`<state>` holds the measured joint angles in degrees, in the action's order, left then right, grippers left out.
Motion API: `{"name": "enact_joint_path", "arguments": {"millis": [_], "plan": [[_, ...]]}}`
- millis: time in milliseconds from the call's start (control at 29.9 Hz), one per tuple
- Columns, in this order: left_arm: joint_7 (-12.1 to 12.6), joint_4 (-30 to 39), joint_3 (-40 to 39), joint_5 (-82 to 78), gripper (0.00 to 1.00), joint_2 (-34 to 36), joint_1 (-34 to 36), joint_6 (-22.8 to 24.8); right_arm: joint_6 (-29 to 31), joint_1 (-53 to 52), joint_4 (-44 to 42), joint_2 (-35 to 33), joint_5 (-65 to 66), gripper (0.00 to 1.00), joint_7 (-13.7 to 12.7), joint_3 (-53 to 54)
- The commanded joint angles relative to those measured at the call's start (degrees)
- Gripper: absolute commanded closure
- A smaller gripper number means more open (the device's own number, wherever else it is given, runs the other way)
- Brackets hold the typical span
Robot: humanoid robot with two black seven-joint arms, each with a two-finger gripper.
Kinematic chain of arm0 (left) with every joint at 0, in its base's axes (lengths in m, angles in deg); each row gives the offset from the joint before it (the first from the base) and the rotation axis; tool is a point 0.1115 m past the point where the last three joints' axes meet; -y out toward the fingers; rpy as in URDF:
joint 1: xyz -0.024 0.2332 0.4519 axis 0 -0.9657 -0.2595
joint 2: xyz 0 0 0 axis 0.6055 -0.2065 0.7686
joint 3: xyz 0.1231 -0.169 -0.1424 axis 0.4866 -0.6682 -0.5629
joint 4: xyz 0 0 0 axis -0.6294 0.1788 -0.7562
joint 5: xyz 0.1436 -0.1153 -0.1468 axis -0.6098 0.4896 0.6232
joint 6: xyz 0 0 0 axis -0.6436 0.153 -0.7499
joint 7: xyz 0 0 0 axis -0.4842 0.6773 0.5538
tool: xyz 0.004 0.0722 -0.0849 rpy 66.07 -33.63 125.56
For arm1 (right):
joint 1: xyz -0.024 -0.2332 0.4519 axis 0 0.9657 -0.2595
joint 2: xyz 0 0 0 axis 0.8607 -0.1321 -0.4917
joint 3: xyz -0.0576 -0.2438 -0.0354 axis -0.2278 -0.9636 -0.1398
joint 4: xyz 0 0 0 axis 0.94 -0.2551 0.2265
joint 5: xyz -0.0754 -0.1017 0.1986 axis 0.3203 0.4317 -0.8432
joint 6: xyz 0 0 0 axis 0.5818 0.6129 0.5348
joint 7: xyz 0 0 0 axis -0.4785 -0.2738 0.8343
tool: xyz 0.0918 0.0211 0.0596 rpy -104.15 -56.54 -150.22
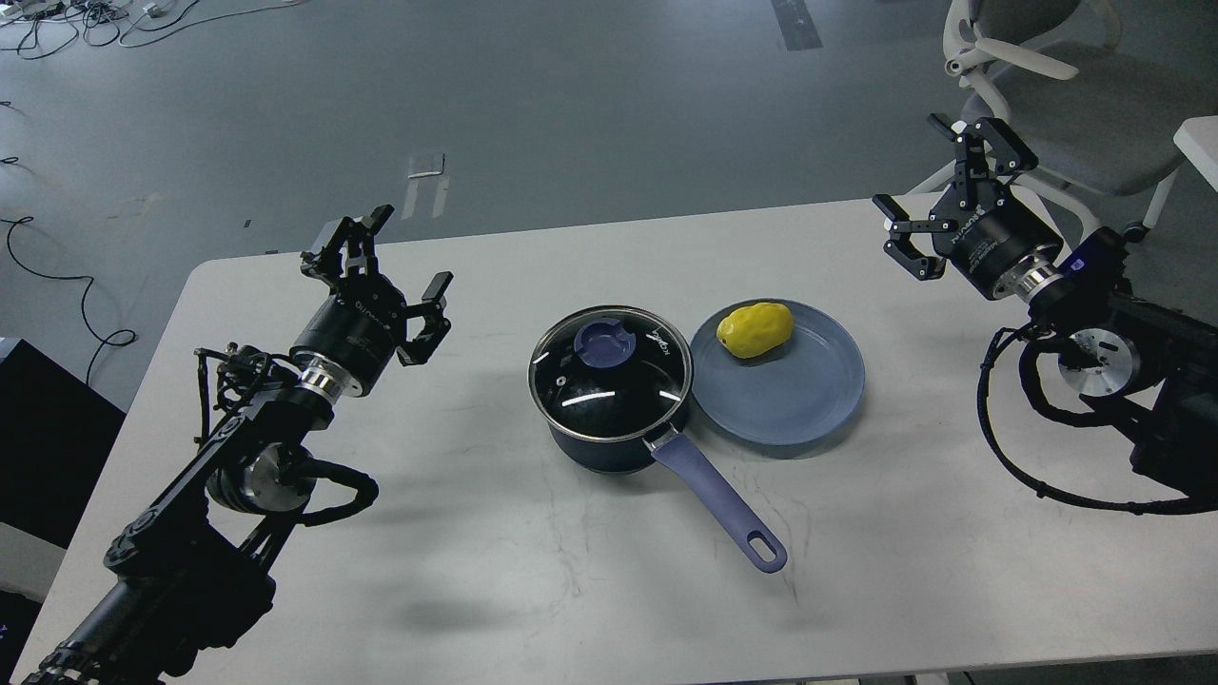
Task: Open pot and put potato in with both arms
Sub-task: 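Raise the left gripper and move it toward the pot lid knob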
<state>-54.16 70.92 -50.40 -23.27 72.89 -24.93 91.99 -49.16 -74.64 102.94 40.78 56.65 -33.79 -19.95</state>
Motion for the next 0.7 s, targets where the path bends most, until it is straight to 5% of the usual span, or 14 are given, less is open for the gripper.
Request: {"name": "enact_joint_path", "arguments": {"millis": [0, 335, 670], "plan": [[-0.48, 0.71, 0.05, -0.42, 0.02, 1.31, 2.34, 0.0, 0.0, 0.0, -0.27, 0.06, 0.02, 0.0, 0.0, -0.1], [-1.54, 17.94, 0.75, -22.11, 0.02, 8.34, 5.85, 0.79, 0.0, 0.0, -0.8, 0.23, 0.2, 0.0, 0.0, -0.19], [-1.63, 27.61, 15.32, -61.46, 0.02, 11.68, 18.06, 4.39, 0.0, 0.0, -0.8, 0.23, 0.2, 0.0, 0.0, -0.46]]}}
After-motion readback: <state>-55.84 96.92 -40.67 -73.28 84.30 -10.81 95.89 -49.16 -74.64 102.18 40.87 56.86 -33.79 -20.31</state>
